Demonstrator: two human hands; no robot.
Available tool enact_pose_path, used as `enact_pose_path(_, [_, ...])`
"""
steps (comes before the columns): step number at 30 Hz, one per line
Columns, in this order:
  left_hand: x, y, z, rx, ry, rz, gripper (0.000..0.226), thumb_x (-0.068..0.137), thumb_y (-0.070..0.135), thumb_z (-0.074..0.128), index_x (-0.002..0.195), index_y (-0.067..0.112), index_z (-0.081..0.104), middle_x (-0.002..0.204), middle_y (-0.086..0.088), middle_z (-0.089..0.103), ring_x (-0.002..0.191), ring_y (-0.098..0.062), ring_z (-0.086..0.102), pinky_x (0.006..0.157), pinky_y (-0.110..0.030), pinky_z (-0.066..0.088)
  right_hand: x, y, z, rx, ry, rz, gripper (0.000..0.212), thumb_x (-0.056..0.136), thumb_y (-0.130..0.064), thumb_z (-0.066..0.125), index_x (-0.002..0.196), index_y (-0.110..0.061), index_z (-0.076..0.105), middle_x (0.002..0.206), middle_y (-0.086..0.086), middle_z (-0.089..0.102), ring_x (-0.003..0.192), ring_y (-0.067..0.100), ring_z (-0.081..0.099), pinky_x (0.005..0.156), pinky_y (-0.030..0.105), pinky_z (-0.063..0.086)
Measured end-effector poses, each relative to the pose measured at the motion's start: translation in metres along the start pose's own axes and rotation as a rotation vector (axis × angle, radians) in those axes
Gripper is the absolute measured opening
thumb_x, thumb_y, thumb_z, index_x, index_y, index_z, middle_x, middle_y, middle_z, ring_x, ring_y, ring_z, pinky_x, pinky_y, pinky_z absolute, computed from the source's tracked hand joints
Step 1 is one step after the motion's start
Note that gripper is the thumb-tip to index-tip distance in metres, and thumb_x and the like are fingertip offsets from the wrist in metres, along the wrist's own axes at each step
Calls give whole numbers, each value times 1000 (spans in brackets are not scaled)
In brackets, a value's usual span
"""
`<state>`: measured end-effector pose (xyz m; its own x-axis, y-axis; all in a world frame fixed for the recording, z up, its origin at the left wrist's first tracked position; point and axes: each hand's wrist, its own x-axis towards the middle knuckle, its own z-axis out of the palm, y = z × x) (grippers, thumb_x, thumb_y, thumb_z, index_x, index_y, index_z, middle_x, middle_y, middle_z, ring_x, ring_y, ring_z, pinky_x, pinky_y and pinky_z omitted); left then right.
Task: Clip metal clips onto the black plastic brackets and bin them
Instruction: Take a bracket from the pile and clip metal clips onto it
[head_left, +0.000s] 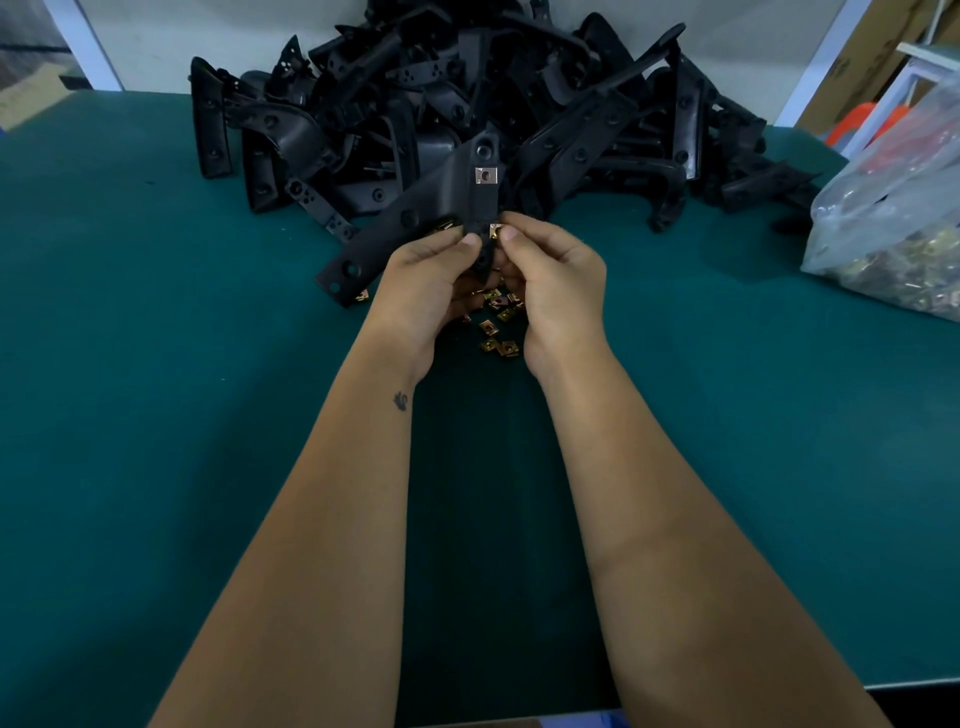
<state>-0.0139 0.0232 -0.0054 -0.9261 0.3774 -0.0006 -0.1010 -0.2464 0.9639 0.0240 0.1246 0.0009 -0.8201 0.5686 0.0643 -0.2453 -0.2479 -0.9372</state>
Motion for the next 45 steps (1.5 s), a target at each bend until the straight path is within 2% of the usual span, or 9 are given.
enact_pose_path(6, [-1, 0, 0, 5, -7, 27, 20, 102, 14, 51, 105, 11, 71, 91, -2, 72, 77, -10, 67, 66, -23, 53, 1, 2, 1, 32, 12, 37, 14, 89, 0, 67, 86, -13, 73, 75, 2, 71, 67, 10, 64, 65, 21, 55])
enact_pose_path(11, [-2, -1, 2, 38, -15, 65, 25, 103, 13, 50, 94, 17, 73, 86, 3, 73, 82, -10, 67, 72, -26, 55, 1, 5, 2, 19, 49, 43, 8, 89, -3, 68, 86, -9, 72, 82, 4, 69, 77, 12, 63, 77, 26, 55])
enact_pose_path(19, [-5, -1, 2, 29, 47, 90, 27, 103, 7, 47, 98, 15, 73, 91, 1, 75, 88, -10, 70, 88, -31, 57, 3, 9, 4, -76, 23, -29, 15, 85, 5, 63, 87, -5, 74, 86, 6, 72, 86, 18, 67, 83, 31, 56])
enact_pose_path(24, [-5, -1, 3, 79, 84, 94, 27, 103, 8, 47, 97, 16, 72, 104, -11, 72, 106, -27, 67, 101, -44, 52, 2, 13, 2, -181, -18, -116, 23, 82, 10, 59, 94, -3, 75, 88, 3, 73, 84, 7, 67, 72, 18, 53])
enact_pose_path(28, [-6, -2, 2, 161, 75, 96, 28, 103, 11, 48, 96, 20, 73, 109, -14, 72, 111, -33, 65, 100, -49, 51, 1, 14, 2, -236, -37, -163, 27, 81, 10, 58, 87, -12, 71, 84, -3, 68, 70, -9, 61, 60, 8, 46])
enact_pose_path(33, [-6, -3, 1, 205, 53, 109, 27, 103, 13, 47, 97, 17, 73, 111, -20, 70, 112, -38, 63, 101, -53, 49, -1, 12, 2, -223, -44, -178, 30, 82, 12, 57, 85, -15, 70, 84, -5, 66, 69, -11, 60, 57, 6, 46])
enact_pose_path(37, [-6, -2, 2, 171, 44, 117, 28, 104, 10, 46, 97, 16, 73, 110, -20, 71, 107, -32, 67, 99, -46, 53, 0, 12, 3, -220, -23, -146, 30, 83, 9, 56, 87, -16, 72, 87, -5, 68, 77, -4, 63, 63, 8, 47])
enact_pose_path(41, [-3, -1, 1, 93, 72, 102, 23, 102, 9, 50, 98, 10, 72, 93, -12, 73, 85, -19, 68, 89, -37, 59, 1, 9, 3, -181, -20, -99, 28, 85, 5, 56, 84, -15, 75, 77, -7, 72, 73, 3, 67, 62, 16, 52])
enact_pose_path(45, [-2, -2, -1, 66, 84, 87, 23, 102, 11, 52, 94, 13, 73, 83, -3, 75, 79, -14, 70, 77, -27, 57, 4, 8, 3, -175, 19, -62, 20, 90, 1, 57, 91, -8, 75, 90, 10, 74, 90, 24, 71, 83, 34, 59])
